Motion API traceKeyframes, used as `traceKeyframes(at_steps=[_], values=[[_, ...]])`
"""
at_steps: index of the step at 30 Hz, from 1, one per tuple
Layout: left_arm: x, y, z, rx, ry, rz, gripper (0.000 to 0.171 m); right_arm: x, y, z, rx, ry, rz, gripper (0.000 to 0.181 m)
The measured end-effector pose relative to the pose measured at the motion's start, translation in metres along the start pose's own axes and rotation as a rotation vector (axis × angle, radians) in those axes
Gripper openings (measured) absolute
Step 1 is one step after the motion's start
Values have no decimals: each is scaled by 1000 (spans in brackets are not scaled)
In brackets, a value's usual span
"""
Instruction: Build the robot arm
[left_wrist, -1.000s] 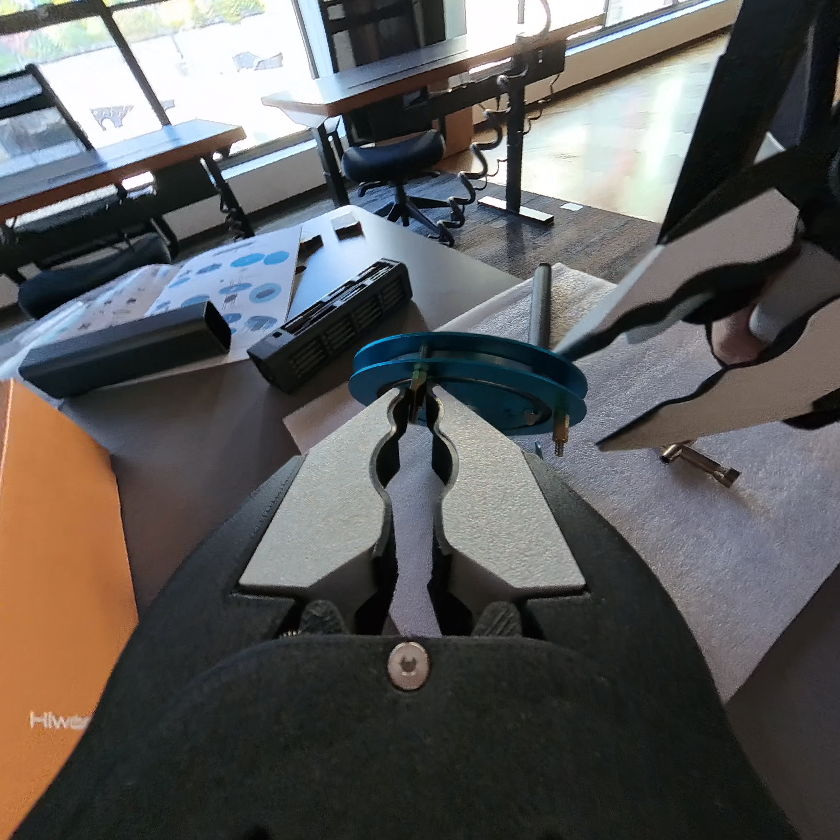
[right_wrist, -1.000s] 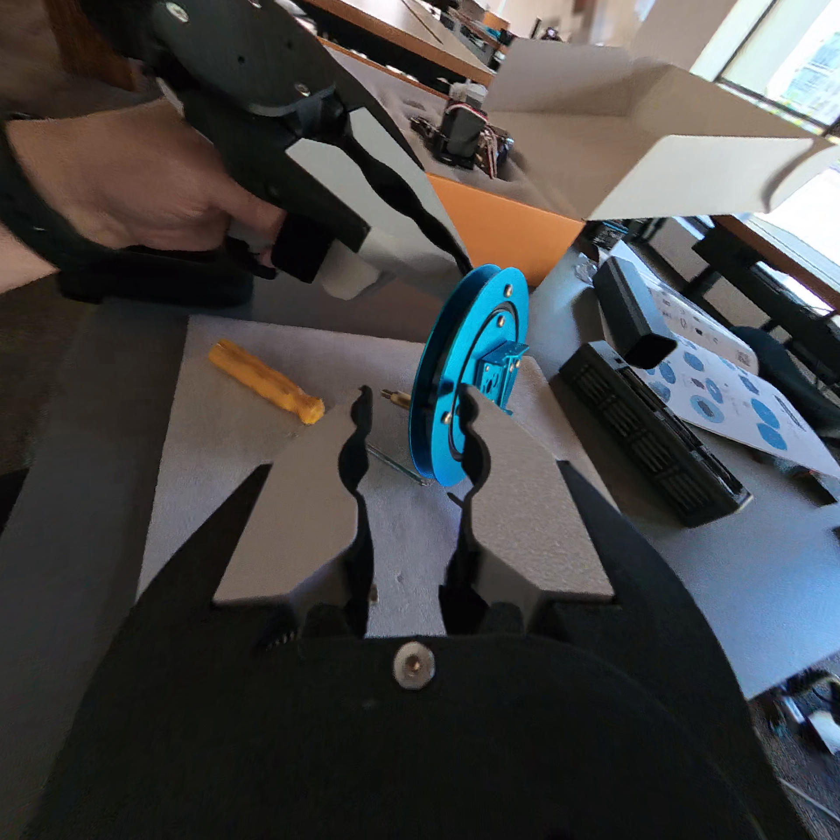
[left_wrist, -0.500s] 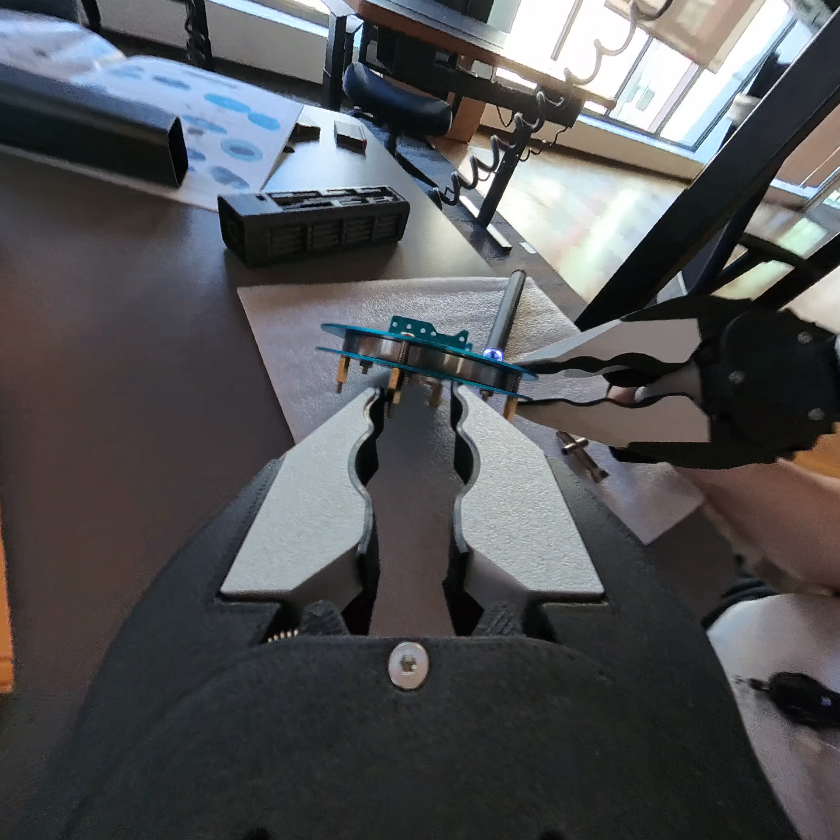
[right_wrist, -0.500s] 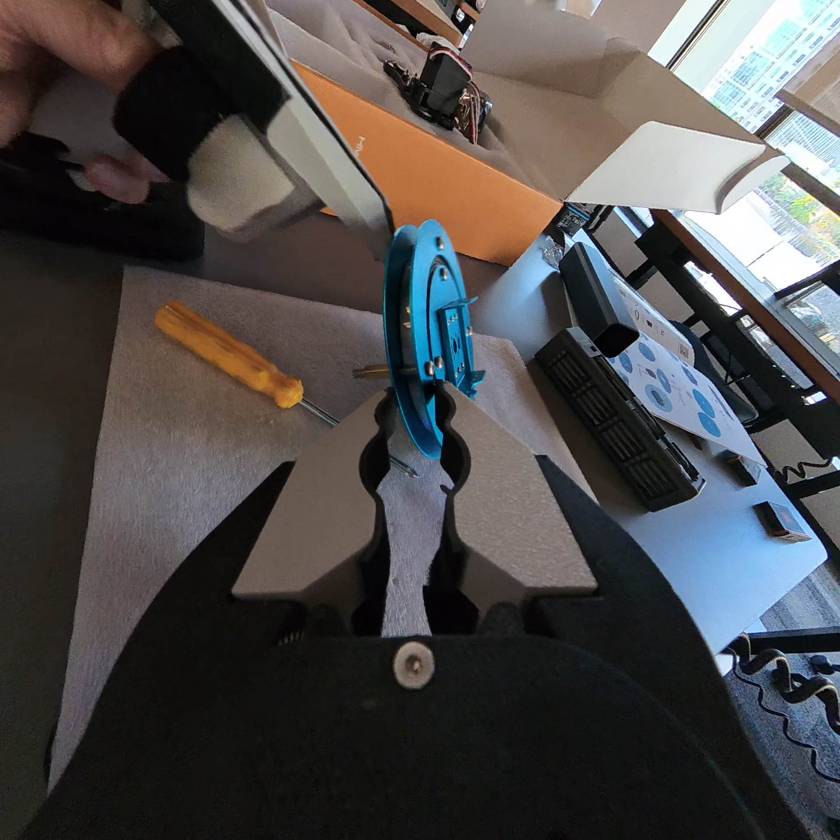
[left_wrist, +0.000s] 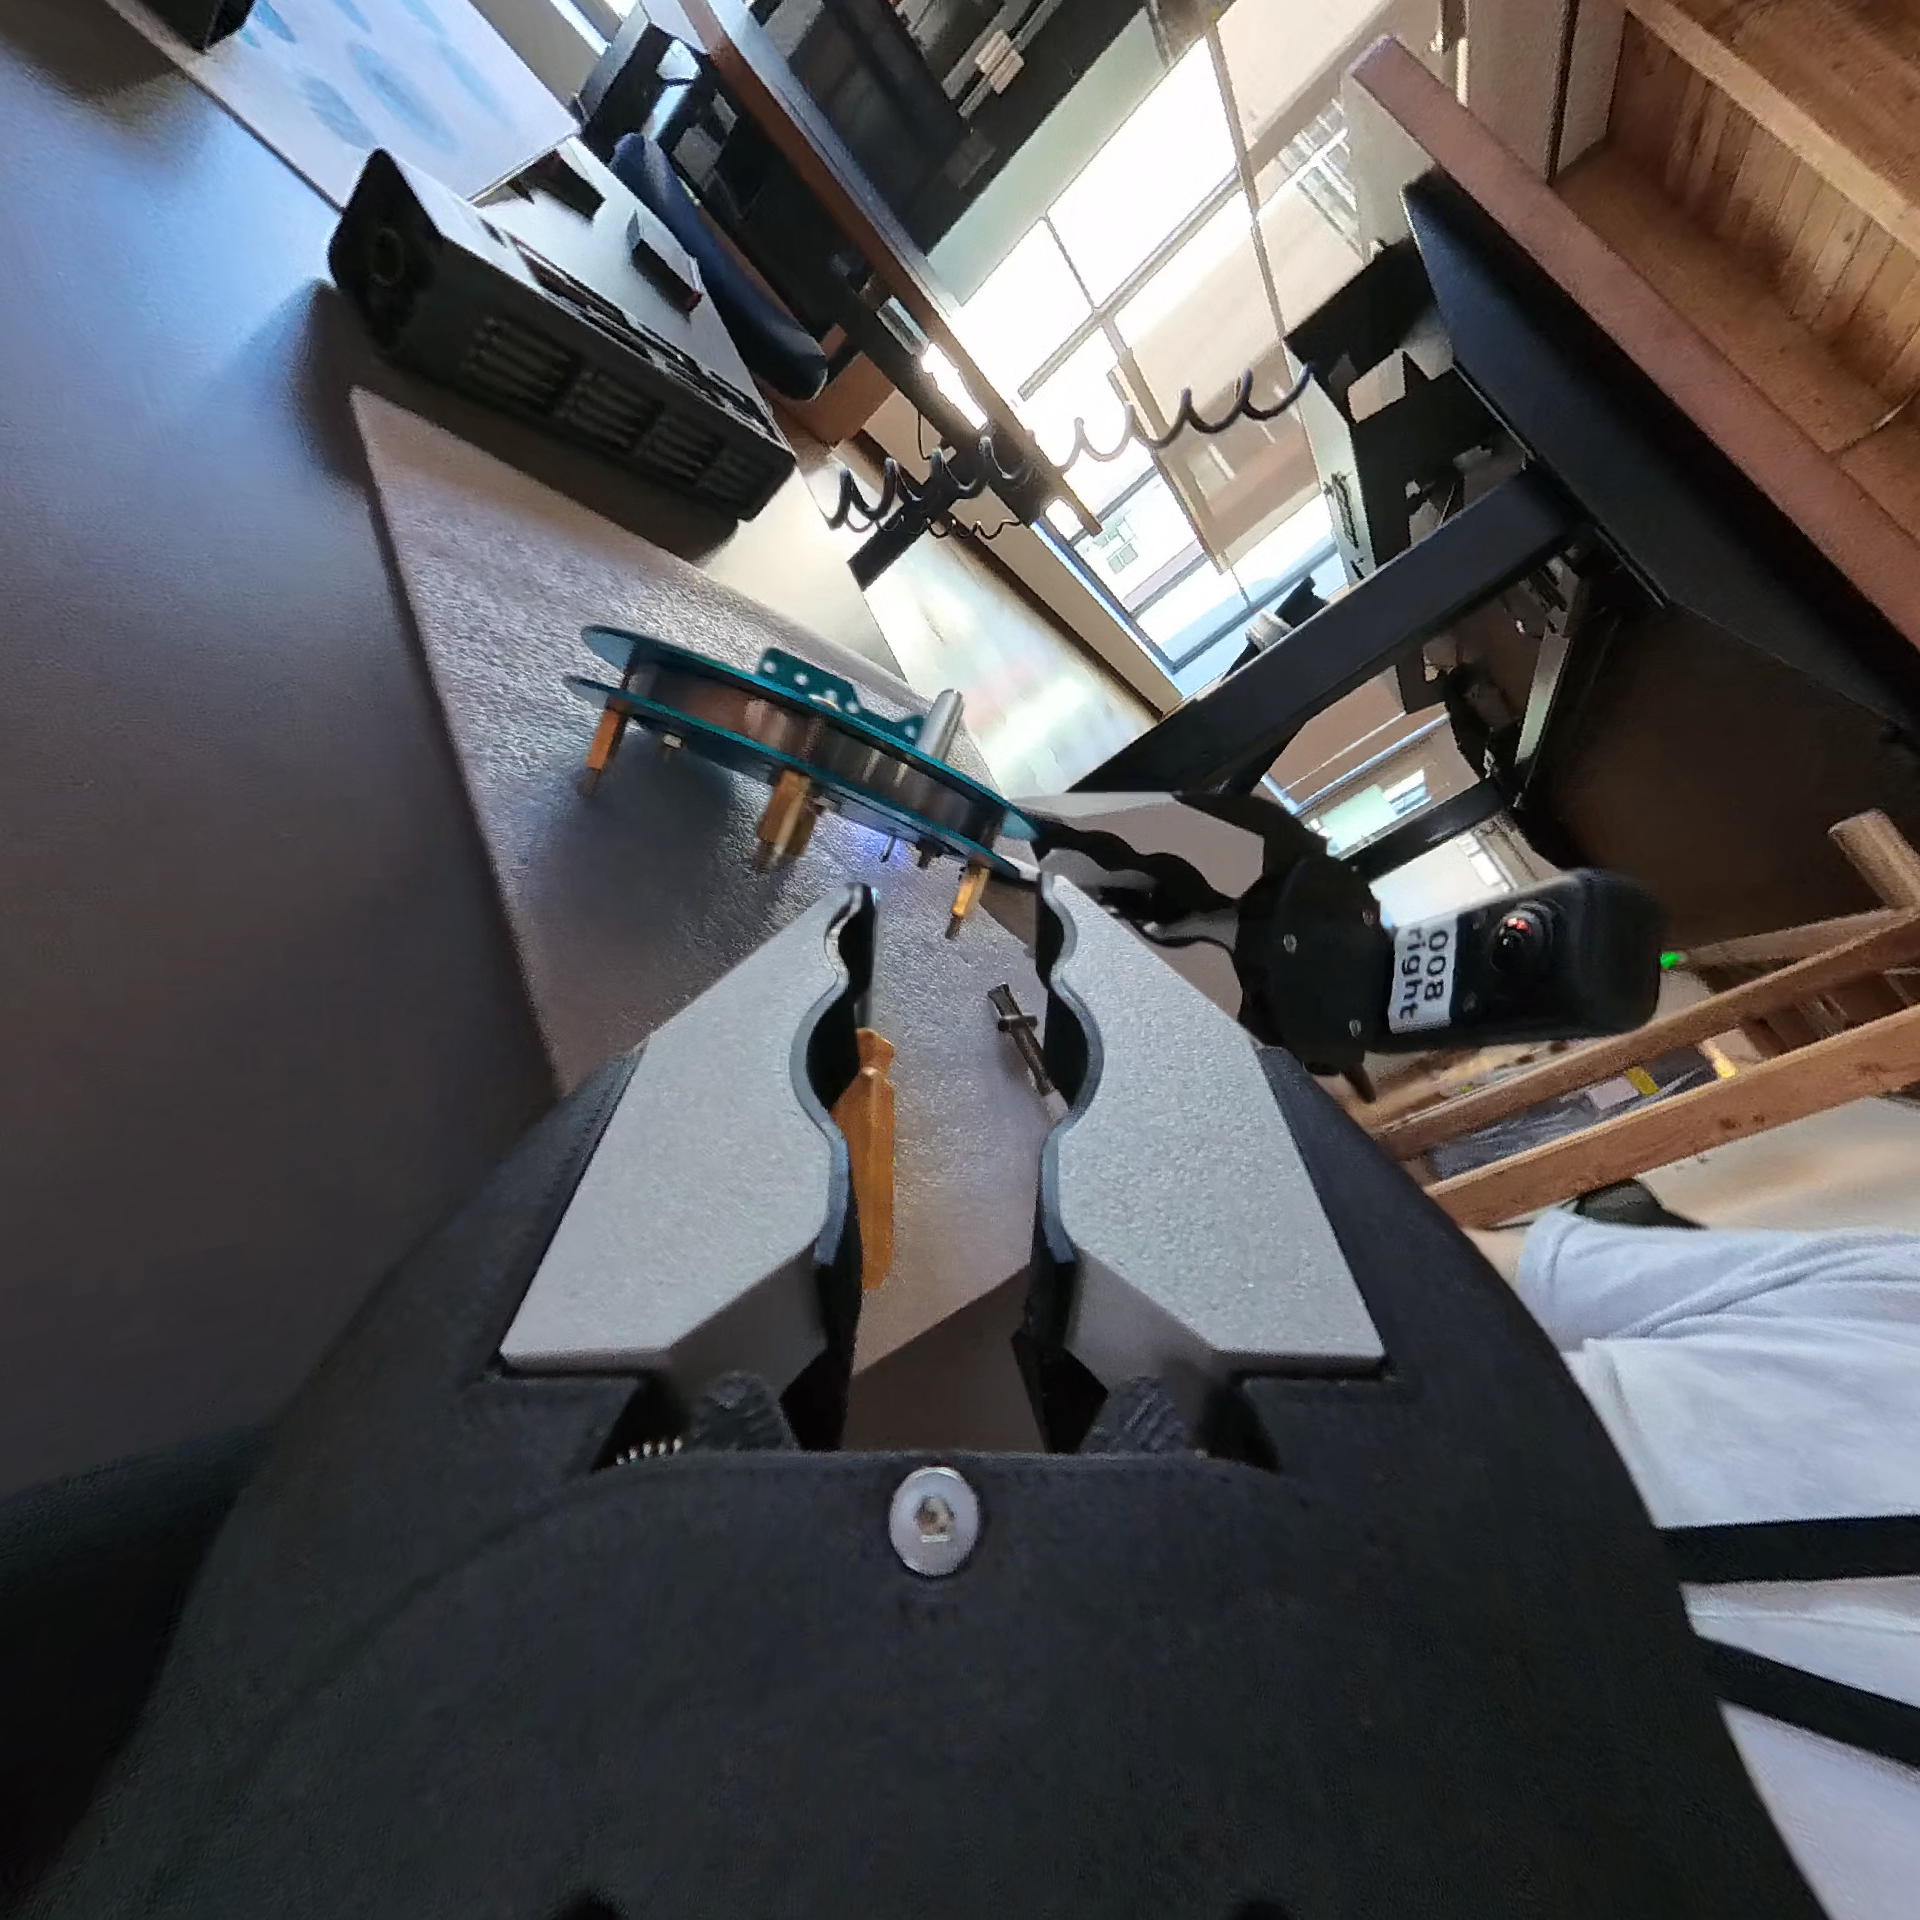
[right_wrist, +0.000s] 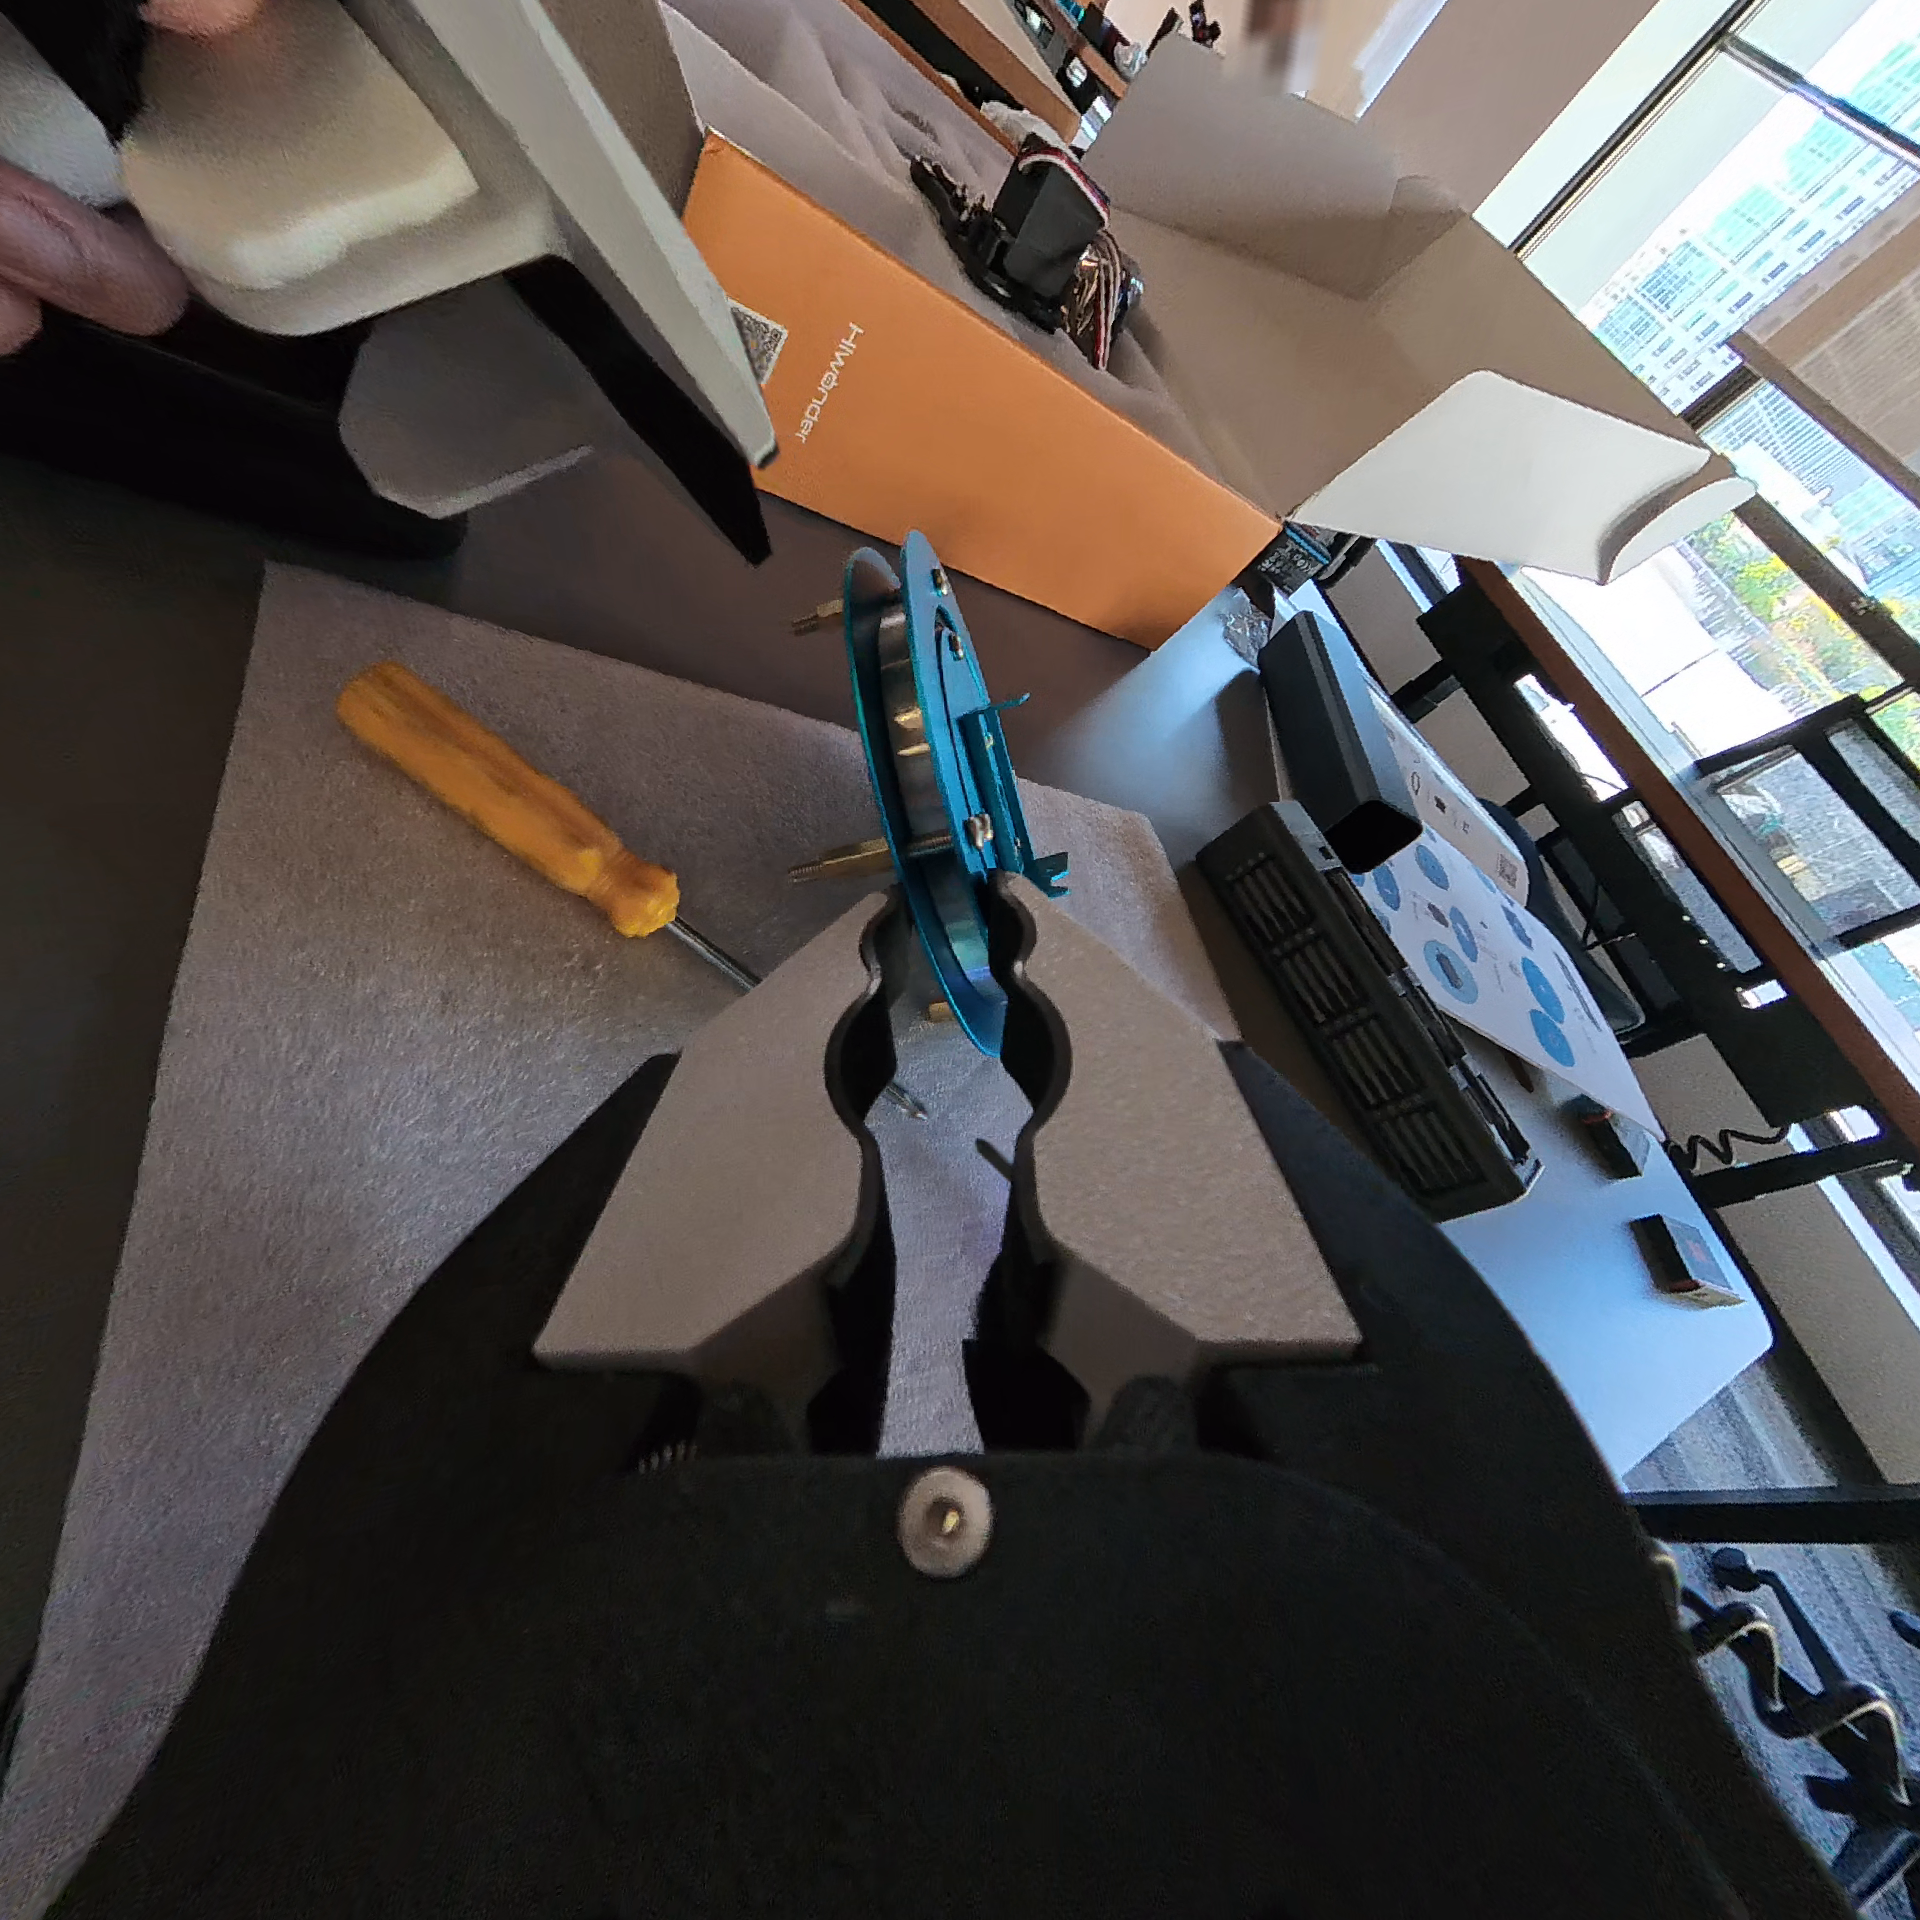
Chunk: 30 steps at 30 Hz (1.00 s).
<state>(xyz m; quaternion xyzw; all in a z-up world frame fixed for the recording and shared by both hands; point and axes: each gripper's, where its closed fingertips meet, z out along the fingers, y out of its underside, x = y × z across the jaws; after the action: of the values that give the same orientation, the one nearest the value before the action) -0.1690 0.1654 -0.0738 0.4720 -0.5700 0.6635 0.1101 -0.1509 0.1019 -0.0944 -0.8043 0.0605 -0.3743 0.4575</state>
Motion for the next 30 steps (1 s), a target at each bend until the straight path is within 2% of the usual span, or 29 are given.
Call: traceKeyframes(at_steps=[2, 4, 6, 8, 11, 13, 15, 17, 18, 20, 23, 28, 29, 30], values=[[10, 5, -1, -12, 0, 71, 27, 2, -1, 0, 4, -3, -19, 13], [24, 9, -1, -22, -11, 232, 26, 3, -1, 0, 4, -9, -60, 12], [34, 12, 1, -44, -86, 501, 29, 4, -1, -1, 4, -16, -104, 12], [26, 13, 6, -119, -253, 839, 37, 4, -2, 0, 7, -32, -145, 12], [4, 6, 15, -321, -502, 1347, 53, 5, -3, 0, 16, -57, -168, 12], [-7, -1, 24, -465, -589, 1576, 58, 7, -3, 1, 17, -69, -191, 12], [-11, -4, 37, -558, -585, 1711, 52, 6, -3, 1, 17, -98, -210, 12], [-10, -6, 49, -613, -565, 1841, 30, 7, -3, 1, 18, -107, -231, 12], [-12, -3, 53, -665, -540, 1894, 21, 7, -3, 1, 20, -115, -236, 12], [-14, -2, 58, -712, -523, 1960, 17, 13, -1, 1, 26, -117, -238, 13], [-14, -4, 60, -727, -513, 1902, 16, 20, 6, 2, 29, -147, -194, 27], [-16, -9, 58, -735, -502, 1837, 15, 22, 13, 12, 47, -233, -177, 35], [-16, -10, 58, -738, -503, 1829, 15, 23, 14, 16, 40, -234, -186, 33], [-17, -11, 57, -744, -503, 1815, 15, 24, 15, 19, 30, -232, -200, 22]])
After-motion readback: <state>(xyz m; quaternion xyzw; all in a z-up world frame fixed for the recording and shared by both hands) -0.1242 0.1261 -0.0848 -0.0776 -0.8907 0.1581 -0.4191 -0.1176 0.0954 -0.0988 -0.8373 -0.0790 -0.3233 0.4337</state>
